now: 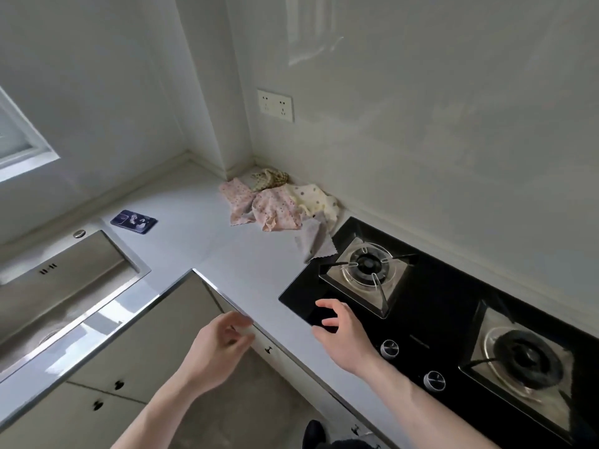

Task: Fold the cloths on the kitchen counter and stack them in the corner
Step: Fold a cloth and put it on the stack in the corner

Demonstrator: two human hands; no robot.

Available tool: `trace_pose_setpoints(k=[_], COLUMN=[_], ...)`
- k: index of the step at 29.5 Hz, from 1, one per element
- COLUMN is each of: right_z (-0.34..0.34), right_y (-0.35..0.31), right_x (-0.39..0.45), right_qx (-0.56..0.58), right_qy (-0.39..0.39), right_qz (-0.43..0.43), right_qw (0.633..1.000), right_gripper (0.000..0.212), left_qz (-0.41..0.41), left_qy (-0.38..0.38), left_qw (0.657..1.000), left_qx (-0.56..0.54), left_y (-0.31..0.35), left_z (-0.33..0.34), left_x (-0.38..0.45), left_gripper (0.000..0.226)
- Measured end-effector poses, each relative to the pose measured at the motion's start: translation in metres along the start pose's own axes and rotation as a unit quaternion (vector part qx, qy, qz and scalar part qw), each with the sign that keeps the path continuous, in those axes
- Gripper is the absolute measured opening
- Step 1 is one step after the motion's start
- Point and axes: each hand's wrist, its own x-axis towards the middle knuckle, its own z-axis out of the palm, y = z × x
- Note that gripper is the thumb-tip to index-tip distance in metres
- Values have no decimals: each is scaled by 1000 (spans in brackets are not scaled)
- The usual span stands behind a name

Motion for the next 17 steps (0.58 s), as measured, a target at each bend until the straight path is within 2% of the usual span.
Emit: trace_pose_setpoints(k=[4,11,13,17], right_z=[5,-16,-27,-37], right_y=[-30,-35,-27,-24], right_x=[61,95,101,106], right_qx=[-8,0,15,21], right_qy=[-18,18,61,128], right_qz=[-18,-9,16,42], right_qw=[1000,1000,998,991], right_gripper=[42,38,38,35], left_qz=[-8,3,32,67], left_qy=[5,-100,-157,-221], left_qw=[1000,992,979,954], left_qx=[5,77,129,191], left_y=[1,2,8,14], left_z=[-15,-2,13,42], left_x=[51,141,190,258], left_gripper=[16,15,18,29])
